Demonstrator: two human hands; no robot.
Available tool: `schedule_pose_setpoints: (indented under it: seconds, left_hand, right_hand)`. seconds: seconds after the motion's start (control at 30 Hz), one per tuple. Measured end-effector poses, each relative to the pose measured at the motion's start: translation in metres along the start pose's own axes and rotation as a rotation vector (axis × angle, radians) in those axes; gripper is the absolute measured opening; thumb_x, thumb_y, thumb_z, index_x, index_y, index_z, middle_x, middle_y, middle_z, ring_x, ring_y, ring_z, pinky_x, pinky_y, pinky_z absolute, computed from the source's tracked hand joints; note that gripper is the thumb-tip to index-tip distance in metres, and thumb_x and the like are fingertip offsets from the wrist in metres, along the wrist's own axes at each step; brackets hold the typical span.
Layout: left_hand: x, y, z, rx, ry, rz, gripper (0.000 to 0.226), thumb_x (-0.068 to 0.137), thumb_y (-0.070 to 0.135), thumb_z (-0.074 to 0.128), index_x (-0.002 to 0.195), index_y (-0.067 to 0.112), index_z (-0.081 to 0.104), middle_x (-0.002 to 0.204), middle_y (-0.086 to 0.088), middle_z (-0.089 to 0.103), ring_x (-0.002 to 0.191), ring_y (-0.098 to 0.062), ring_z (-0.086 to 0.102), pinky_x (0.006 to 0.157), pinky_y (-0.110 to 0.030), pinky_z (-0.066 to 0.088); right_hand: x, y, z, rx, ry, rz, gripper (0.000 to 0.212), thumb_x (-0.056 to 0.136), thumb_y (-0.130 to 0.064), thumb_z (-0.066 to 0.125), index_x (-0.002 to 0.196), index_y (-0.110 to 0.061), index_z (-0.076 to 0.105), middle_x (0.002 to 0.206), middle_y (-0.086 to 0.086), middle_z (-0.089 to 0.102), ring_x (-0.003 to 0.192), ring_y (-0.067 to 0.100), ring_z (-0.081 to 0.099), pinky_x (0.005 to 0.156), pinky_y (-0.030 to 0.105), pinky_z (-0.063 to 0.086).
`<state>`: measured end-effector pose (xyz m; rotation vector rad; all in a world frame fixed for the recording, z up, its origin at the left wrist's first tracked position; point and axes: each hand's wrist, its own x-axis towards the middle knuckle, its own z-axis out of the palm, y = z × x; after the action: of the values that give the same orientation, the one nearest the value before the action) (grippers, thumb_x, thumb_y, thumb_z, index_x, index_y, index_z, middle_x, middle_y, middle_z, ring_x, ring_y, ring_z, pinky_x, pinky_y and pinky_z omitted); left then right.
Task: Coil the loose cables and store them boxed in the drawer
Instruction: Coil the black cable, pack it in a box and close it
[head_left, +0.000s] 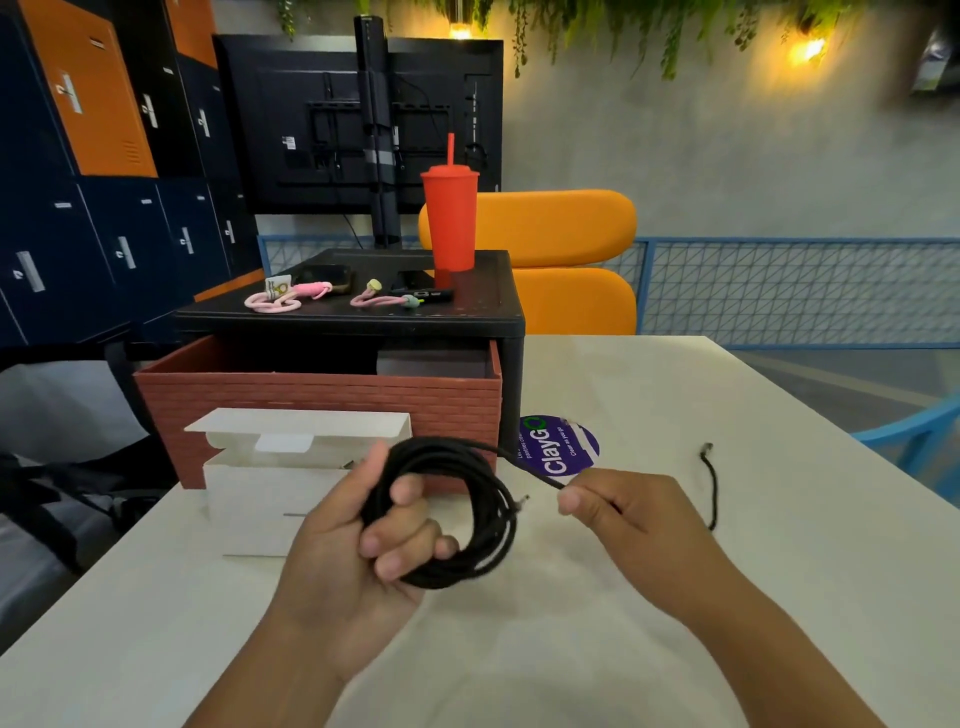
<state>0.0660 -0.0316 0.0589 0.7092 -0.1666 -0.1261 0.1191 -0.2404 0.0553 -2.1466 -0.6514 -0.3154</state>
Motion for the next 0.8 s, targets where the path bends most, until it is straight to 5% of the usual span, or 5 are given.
schedule_pose_setpoints:
  seconds: [0.27,0.43,0.5,0.67,0.8]
  left_hand:
    - [-0.001,-0.014,0.004,0.092,-0.030,0.185,0.038,0.058,0.043,0.084,0.073,0.012,0.067,0.049,0.004,0.039,0.044,-0.012,0.042,0.066,-0.027,0.054]
    - [-0.002,-0.018,0.007,0.222,-0.037,0.252,0.039,0.063,0.036,0.081,0.089,0.010,0.068,0.062,-0.001,0.047,0.059,-0.015,0.049,0.074,-0.028,0.051]
    - [-0.002,-0.021,0.009,0.379,0.053,0.287,0.028,0.074,0.030,0.064,0.094,0.011,0.063,0.062,0.001,0.049,0.061,-0.012,0.050,0.077,-0.027,0.045]
    - [-0.001,-0.032,0.003,1.059,0.128,0.341,0.029,0.079,0.041,0.039,0.097,0.025,0.055,0.067,0.014,0.054,0.074,-0.002,0.052,0.080,-0.016,0.039]
    - [0.002,-0.039,0.001,0.989,0.056,0.179,0.035,0.077,0.040,0.045,0.105,0.022,0.058,0.074,0.019,0.064,0.076,0.004,0.057,0.073,-0.012,0.042]
  right_hand:
    - [-0.005,-0.018,0.005,-0.266,-0.429,0.113,0.043,0.095,-0.039,0.044,0.058,-0.018,0.039,0.056,-0.001,0.039,0.053,0.009,0.035,0.055,0.024,0.028]
    - [-0.011,-0.035,0.017,-0.354,-0.588,0.125,0.032,0.094,-0.040,0.041,0.086,-0.014,0.057,0.089,0.004,0.060,0.085,0.022,0.055,0.076,0.034,0.044]
    - [-0.014,-0.041,0.019,-0.380,-0.624,0.100,0.028,0.094,-0.040,0.041,0.079,-0.019,0.051,0.086,0.001,0.055,0.084,0.022,0.051,0.075,0.033,0.042]
    - [-0.018,-0.057,0.015,-0.442,-0.578,-0.116,0.040,0.094,-0.040,0.043,0.060,-0.020,0.032,0.063,-0.006,0.036,0.072,0.022,0.041,0.054,0.020,0.027]
    - [-0.017,-0.056,0.012,-0.441,-0.337,-0.429,0.025,0.083,-0.044,0.050,0.067,-0.024,0.049,0.055,-0.007,0.049,0.053,0.009,0.037,0.047,0.009,0.020]
